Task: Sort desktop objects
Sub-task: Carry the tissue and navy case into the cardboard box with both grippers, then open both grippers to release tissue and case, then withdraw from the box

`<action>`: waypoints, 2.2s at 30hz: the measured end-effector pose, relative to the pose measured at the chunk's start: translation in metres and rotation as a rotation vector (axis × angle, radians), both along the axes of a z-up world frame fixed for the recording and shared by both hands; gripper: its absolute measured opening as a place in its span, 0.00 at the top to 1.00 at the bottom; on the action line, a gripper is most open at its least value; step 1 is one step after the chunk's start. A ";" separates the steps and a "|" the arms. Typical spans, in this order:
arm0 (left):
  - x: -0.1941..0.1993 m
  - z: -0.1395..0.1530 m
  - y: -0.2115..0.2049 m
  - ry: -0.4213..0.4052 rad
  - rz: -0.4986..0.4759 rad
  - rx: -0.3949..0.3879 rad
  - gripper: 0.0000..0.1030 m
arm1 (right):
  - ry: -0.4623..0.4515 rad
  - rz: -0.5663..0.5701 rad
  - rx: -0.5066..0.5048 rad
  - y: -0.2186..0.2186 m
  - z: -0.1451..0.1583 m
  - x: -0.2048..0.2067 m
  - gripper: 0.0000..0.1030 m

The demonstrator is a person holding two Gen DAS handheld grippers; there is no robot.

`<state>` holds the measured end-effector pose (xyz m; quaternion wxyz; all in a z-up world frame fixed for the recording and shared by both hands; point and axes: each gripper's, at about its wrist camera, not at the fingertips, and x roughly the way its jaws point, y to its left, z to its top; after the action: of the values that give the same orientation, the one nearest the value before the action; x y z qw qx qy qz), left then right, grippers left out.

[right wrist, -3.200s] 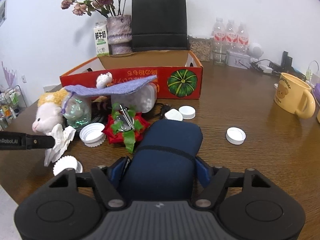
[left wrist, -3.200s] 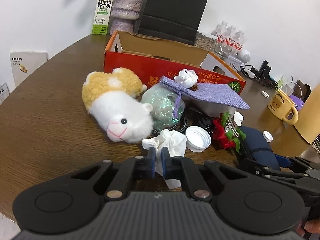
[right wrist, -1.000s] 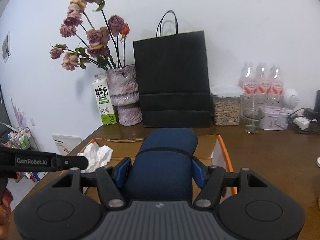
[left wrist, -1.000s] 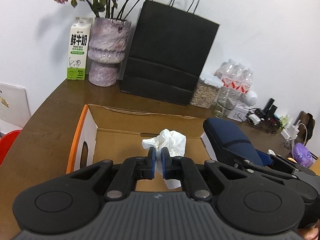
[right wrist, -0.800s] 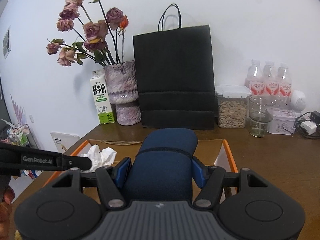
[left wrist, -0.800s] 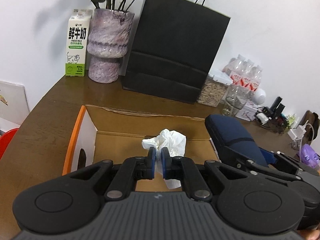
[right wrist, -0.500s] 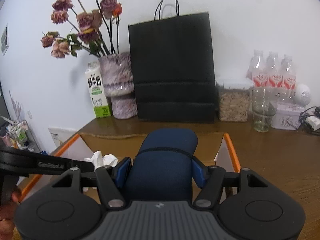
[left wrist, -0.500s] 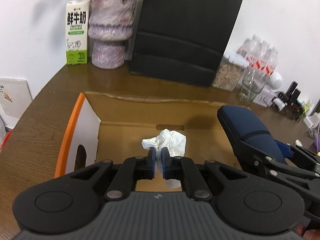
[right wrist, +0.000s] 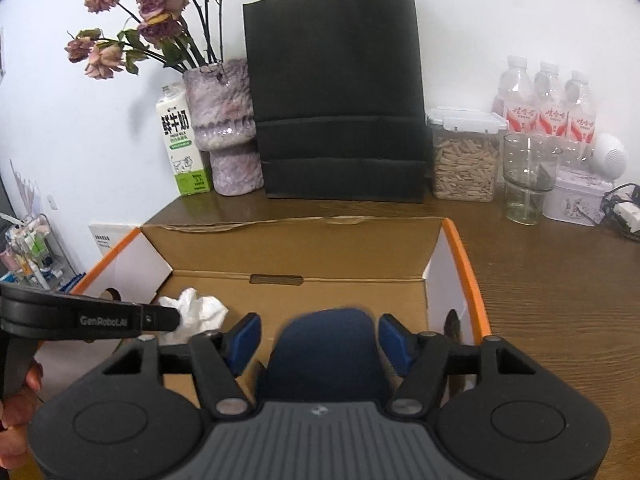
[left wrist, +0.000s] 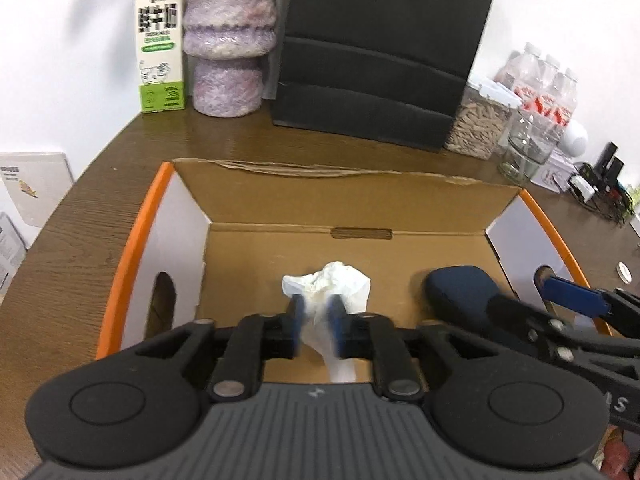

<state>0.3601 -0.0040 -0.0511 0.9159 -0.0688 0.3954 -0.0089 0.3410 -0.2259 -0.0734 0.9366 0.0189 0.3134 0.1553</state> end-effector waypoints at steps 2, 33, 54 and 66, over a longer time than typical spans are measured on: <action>-0.004 0.003 0.001 -0.018 0.022 0.020 0.12 | -0.002 -0.001 -0.001 0.000 0.004 -0.002 0.01; -0.058 0.033 0.013 -0.151 0.079 0.038 0.00 | -0.095 0.005 -0.011 -0.006 0.039 -0.044 0.00; -0.144 0.057 0.021 -0.257 0.028 0.018 0.00 | -0.184 0.019 -0.029 -0.005 0.064 -0.140 0.00; -0.209 0.053 0.025 -0.293 -0.012 -0.015 0.00 | -0.202 0.009 -0.013 -0.002 0.063 -0.209 0.00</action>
<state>0.1512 0.0210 0.0023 0.9632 -0.0715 0.2576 -0.0272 0.1315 -0.2283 -0.0100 0.9628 -0.0043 0.2186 0.1587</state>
